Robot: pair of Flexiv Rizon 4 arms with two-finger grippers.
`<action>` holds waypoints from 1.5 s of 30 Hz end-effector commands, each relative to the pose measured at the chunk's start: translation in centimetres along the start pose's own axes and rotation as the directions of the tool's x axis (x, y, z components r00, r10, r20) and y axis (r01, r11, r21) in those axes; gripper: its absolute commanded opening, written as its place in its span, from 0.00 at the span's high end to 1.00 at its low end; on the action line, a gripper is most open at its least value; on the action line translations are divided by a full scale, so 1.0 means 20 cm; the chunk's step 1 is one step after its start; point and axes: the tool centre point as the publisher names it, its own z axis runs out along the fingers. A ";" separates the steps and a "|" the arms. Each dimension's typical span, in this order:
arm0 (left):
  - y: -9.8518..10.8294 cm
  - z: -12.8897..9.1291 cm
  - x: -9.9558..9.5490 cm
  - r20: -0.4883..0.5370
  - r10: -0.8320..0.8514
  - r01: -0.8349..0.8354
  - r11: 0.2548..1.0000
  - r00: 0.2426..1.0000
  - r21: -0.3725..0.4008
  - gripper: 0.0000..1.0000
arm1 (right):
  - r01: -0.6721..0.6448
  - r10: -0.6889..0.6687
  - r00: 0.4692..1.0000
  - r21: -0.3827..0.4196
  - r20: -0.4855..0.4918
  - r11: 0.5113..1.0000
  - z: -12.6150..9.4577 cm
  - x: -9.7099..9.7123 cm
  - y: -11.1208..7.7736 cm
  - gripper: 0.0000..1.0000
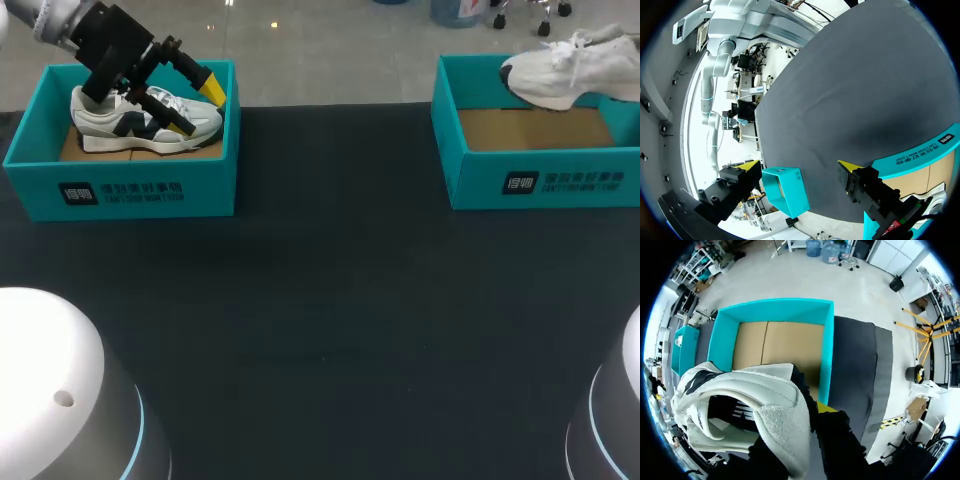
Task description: Take the shoe out of the shoebox, open the shoe tongue, remove and reinsert the insole, then place the shoe into the shoebox
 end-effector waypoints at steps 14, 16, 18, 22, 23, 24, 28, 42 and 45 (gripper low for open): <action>0.00 0.00 0.00 -0.004 0.000 0.000 1.000 1.000 0.000 0.00 | -0.281 0.301 0.929 -0.119 0.216 0.952 0.01 0.02 -0.13 1.00; 0.00 0.00 0.00 -0.004 0.000 0.000 1.000 1.000 0.000 0.00 | -0.281 0.301 0.929 -0.119 0.216 0.952 0.01 0.02 -0.13 1.00; 0.00 0.00 0.00 -0.004 0.000 0.000 1.000 1.000 0.000 0.00 | -0.281 0.301 0.929 -0.119 0.216 0.952 0.01 0.02 -0.13 1.00; 0.00 0.00 0.00 -0.004 0.000 0.000 1.000 1.000 0.000 0.00 | -0.281 0.301 0.929 -0.119 0.216 0.952 0.01 0.02 -0.13 1.00; 0.00 0.00 0.00 -0.004 0.000 0.000 1.000 1.000 0.000 0.00 | -0.281 0.301 0.929 -0.119 0.216 0.952 0.01 0.02 -0.13 1.00; 0.00 0.00 0.00 -0.004 0.000 0.000 1.000 1.000 0.000 0.00 | -0.281 0.301 0.929 -0.119 0.216 0.952 0.01 0.02 -0.13 1.00; 0.00 0.00 0.00 -0.004 0.000 0.000 1.000 1.000 0.000 0.00 | -0.281 0.301 0.929 -0.119 0.216 0.952 0.01 0.02 -0.13 1.00; 0.00 0.00 0.00 -0.004 0.000 0.000 1.000 1.000 0.000 0.00 | -0.181 0.196 0.959 -0.090 0.204 0.979 0.16 0.11 -0.11 1.00; 0.00 0.00 0.00 -0.004 0.000 0.000 1.000 1.000 0.000 0.00 | -0.172 0.185 0.963 -0.083 0.196 0.982 0.20 0.11 -0.11 1.00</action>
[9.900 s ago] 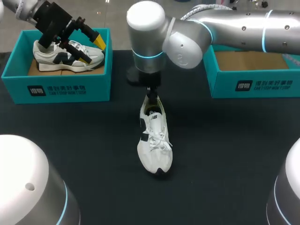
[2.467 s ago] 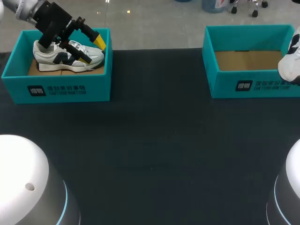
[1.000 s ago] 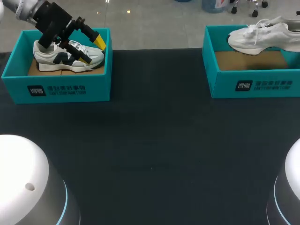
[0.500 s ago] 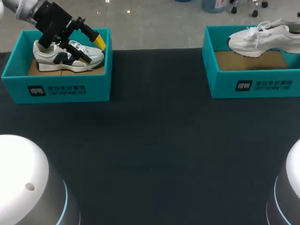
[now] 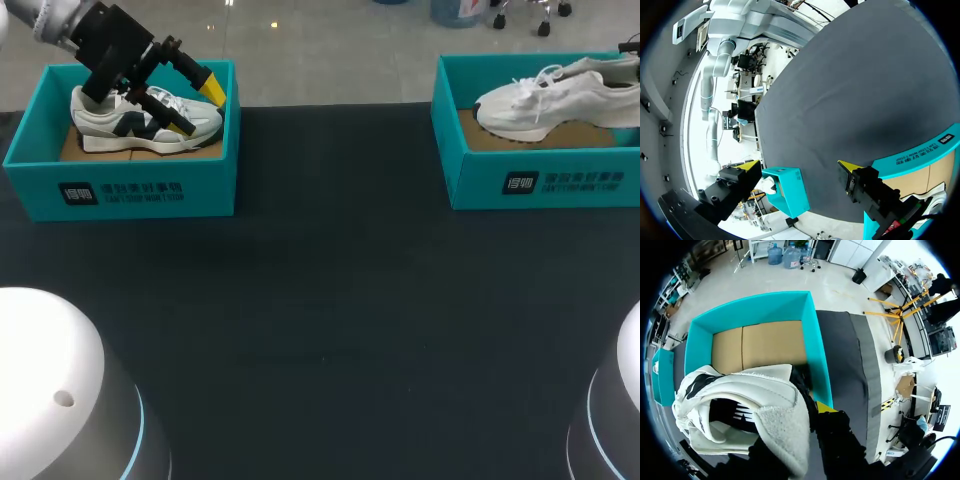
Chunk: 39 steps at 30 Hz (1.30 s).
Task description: Take the shoe out of the shoebox, open the shoe tongue, remove and reinsert the insole, then place the shoe into the shoebox
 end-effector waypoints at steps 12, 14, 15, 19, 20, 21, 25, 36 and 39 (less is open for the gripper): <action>0.00 0.00 0.00 -0.004 0.000 0.000 1.000 1.000 0.000 0.00 | -0.019 0.019 1.000 0.013 -0.018 1.000 0.16 0.05 0.05 1.00; 0.00 0.00 0.00 -0.004 0.000 0.000 1.000 1.000 0.000 0.00 | -0.025 0.026 1.000 0.011 -0.014 1.000 0.19 0.05 0.06 1.00; 0.00 0.00 0.00 -0.004 0.000 0.000 1.000 1.000 0.000 0.00 | -0.027 0.027 0.999 0.016 -0.021 1.000 0.21 0.04 0.07 1.00; 0.00 0.00 0.00 -0.004 0.000 0.000 1.000 1.000 0.000 0.00 | 0.004 -0.004 1.000 -0.005 -0.005 1.000 0.27 0.04 0.06 1.00; 0.00 0.00 0.00 -0.004 0.000 0.000 1.000 1.000 0.000 0.00 | 0.011 -0.011 1.000 -0.008 -0.014 1.000 0.28 0.04 0.05 1.00; 0.00 0.00 0.00 -0.004 0.000 0.000 1.000 1.000 0.000 0.00 | 0.008 -0.008 1.000 -0.007 -0.014 1.000 0.29 0.04 0.05 1.00; 0.00 0.00 0.00 -0.004 0.000 0.000 1.000 1.000 0.000 0.00 | 0.005 -0.005 1.000 -0.012 -0.009 1.000 0.35 0.03 0.05 1.00; 0.00 0.00 0.00 -0.004 0.000 0.000 1.000 1.000 0.000 0.00 | 0.004 -0.004 1.000 0.009 0.030 1.000 0.49 0.01 0.05 1.00; 0.00 0.00 0.00 -0.004 0.000 0.000 1.000 1.000 0.000 0.00 | 0.005 -0.006 0.999 0.022 0.035 1.000 0.53 0.02 0.04 1.00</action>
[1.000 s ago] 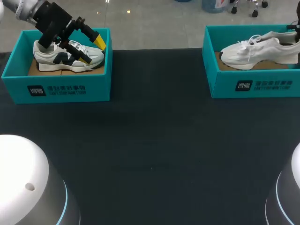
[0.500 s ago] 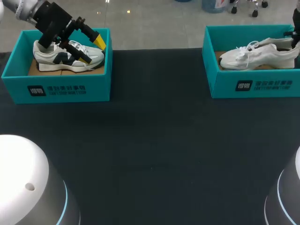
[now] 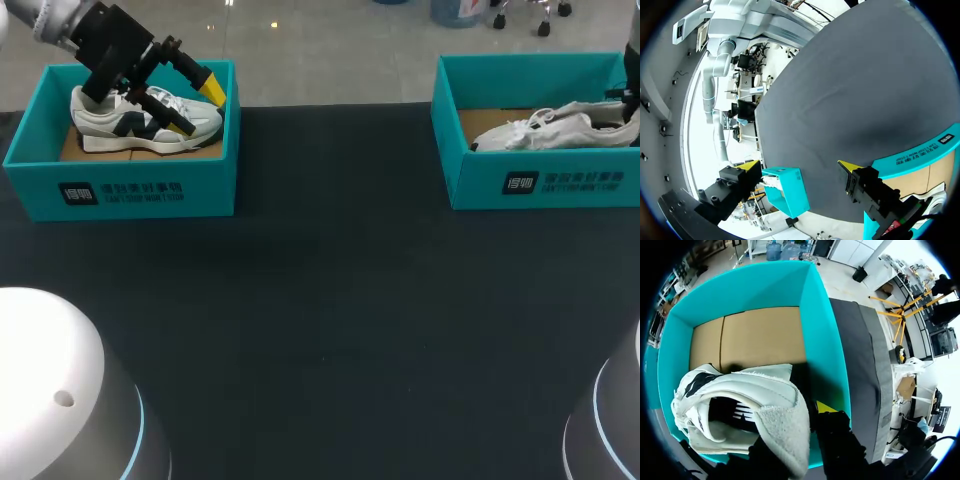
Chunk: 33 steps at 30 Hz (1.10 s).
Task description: Take the shoe out of the shoebox, open the shoe tongue, remove and reinsert the insole, then place the shoe into the shoebox
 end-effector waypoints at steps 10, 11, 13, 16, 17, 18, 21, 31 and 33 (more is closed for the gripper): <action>0.00 0.00 0.00 -0.004 0.000 0.000 1.000 1.000 0.000 0.00 | -0.029 0.029 1.000 0.050 0.005 0.998 0.15 0.02 0.01 1.00; 0.00 0.00 0.00 -0.004 0.000 0.000 1.000 1.000 0.000 0.00 | -0.034 0.034 0.999 0.054 0.006 0.998 0.16 0.02 0.00 1.00; 0.00 0.00 0.00 -0.004 0.000 0.000 1.000 1.000 0.000 0.00 | -0.040 0.040 0.999 0.058 0.008 0.998 0.17 0.02 0.00 1.00; 0.00 0.00 0.00 -0.004 0.000 0.000 1.000 1.000 0.000 0.00 | -0.046 0.046 0.999 0.067 0.009 0.997 0.18 0.02 -0.01 0.76; 0.00 0.00 0.00 -0.004 0.000 0.000 1.000 1.000 0.000 0.00 | -0.047 0.046 0.999 0.067 0.009 0.997 0.17 0.02 -0.02 0.60; 0.00 0.00 0.00 -0.004 0.000 0.000 1.000 1.000 0.000 0.00 | -0.047 0.046 0.999 0.067 0.008 0.997 0.15 0.03 -0.02 0.54; 0.00 0.00 0.00 -0.004 0.000 0.000 1.000 1.000 0.000 0.00 | -0.052 0.053 0.999 0.054 -0.004 0.997 0.08 0.02 -0.03 0.17; 0.00 0.00 0.00 -0.004 0.000 0.000 1.000 1.000 0.000 0.00 | -0.043 0.045 0.998 0.033 -0.051 0.999 -0.19 0.06 -0.10 0.00; 0.00 0.00 0.00 -0.004 0.000 0.000 1.000 1.000 0.000 0.00 | -0.039 0.041 0.997 0.028 -0.059 0.999 -0.24 0.06 -0.12 0.00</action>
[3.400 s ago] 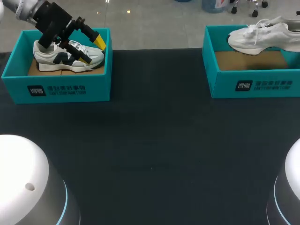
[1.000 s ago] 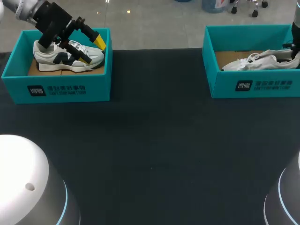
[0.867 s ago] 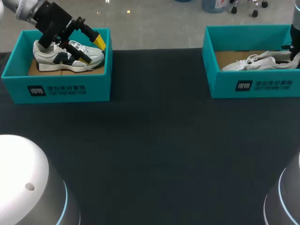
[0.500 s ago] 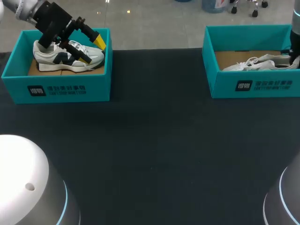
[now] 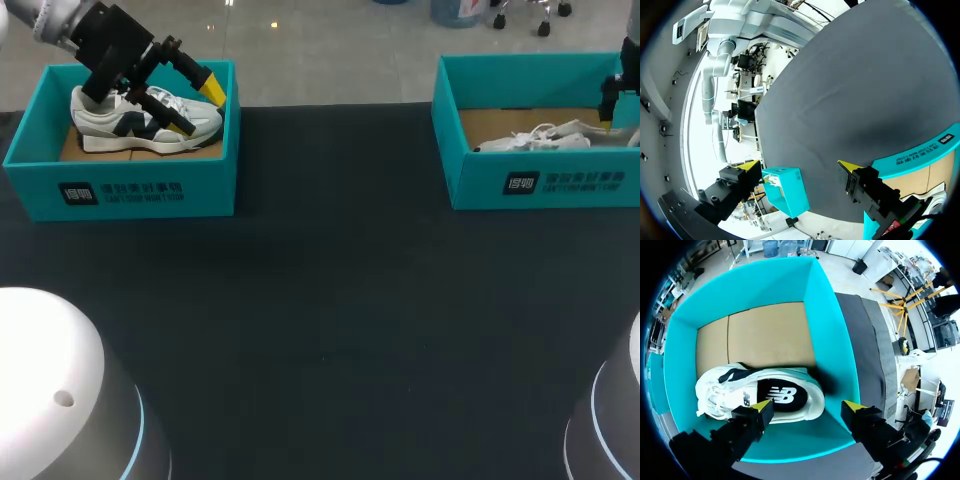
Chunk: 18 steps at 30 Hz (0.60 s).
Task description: Take the shoe out of the shoebox, open the shoe tongue, remove and reinsert the insole, then place the shoe into the shoebox
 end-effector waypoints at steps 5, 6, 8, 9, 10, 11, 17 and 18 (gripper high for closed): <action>0.00 0.00 0.00 -0.004 0.000 0.000 1.000 1.000 0.000 0.00 | 0.012 -0.014 0.999 -0.049 -0.042 0.999 -0.28 0.01 -0.11 0.00; 0.00 0.00 0.00 -0.004 0.000 0.000 1.000 1.000 0.000 0.00 | 0.013 -0.015 0.999 -0.049 -0.042 0.999 -0.32 0.02 -0.13 0.00; 0.00 0.00 0.00 -0.004 0.000 0.000 1.000 1.000 0.000 0.00 | 0.021 -0.023 0.999 -0.057 -0.048 0.998 -0.38 0.03 -0.15 0.00; 0.00 0.00 0.00 -0.004 0.000 0.000 1.000 1.000 0.000 0.00 | 0.026 -0.029 0.998 -0.060 -0.050 0.998 -0.40 0.04 -0.16 0.00; 0.00 0.00 0.00 -0.004 0.000 0.000 1.000 1.000 0.000 0.00 | 0.033 -0.036 0.998 -0.061 -0.050 0.998 -0.42 0.04 -0.18 0.00; 0.00 0.00 0.00 -0.004 0.000 0.000 1.000 1.000 0.000 0.00 | 0.039 -0.042 0.998 -0.063 -0.046 0.997 -0.45 0.05 -0.19 0.00; 0.00 0.00 0.00 -0.004 0.000 0.000 1.000 1.000 0.000 0.00 | 0.051 -0.055 0.997 -0.063 -0.052 0.997 -0.55 0.05 -0.25 0.00; 0.00 0.00 0.00 -0.004 0.000 0.000 1.000 1.000 0.000 0.00 | 0.051 -0.055 0.997 -0.057 -0.062 0.997 -0.56 0.06 -0.26 0.00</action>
